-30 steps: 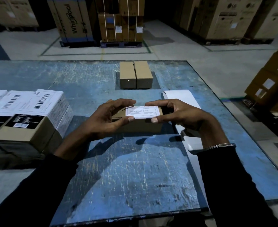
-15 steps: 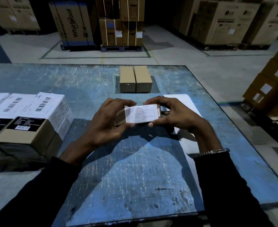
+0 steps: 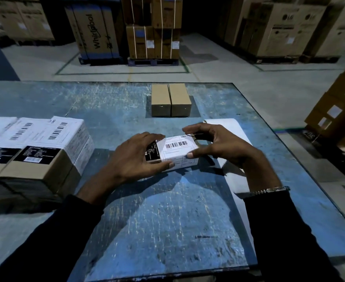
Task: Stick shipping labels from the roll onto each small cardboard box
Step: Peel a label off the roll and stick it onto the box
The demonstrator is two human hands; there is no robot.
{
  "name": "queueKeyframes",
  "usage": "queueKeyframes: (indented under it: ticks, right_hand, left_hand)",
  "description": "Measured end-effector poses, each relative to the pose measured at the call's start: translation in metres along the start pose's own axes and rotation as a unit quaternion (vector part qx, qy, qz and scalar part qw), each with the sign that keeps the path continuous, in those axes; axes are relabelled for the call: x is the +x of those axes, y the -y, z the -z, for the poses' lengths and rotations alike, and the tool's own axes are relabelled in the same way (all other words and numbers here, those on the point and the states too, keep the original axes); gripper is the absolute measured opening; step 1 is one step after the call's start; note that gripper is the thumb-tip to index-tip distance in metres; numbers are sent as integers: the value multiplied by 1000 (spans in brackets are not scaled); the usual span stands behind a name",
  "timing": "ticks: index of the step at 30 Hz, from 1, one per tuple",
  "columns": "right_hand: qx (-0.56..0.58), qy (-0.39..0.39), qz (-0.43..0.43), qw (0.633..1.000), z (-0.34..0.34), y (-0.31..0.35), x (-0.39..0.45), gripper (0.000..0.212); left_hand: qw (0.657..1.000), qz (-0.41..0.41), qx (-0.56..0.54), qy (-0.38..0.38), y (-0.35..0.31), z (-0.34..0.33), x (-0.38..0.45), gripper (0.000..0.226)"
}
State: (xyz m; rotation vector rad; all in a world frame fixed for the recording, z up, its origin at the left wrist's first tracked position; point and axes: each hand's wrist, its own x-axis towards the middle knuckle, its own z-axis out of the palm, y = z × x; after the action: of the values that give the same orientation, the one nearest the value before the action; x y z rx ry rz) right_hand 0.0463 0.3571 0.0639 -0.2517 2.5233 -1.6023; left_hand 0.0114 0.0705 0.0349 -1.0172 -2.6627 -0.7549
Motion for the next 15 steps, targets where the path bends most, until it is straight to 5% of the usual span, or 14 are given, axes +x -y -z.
queueKeyframes:
  ticks: [6, 10, 15]
  right_hand:
    - [90, -58, 46, 993, -3, 9, -2, 72]
    - [255, -112, 106, 954, -25, 27, 3, 39]
    - [162, -170, 108, 966, -77, 34, 16, 27]
  left_hand:
    - [994, 9, 61, -95, -24, 10, -10, 87]
    - [971, 29, 96, -216, -60, 35, -30, 81]
    - [953, 76, 140, -257, -68, 87, -66, 79]
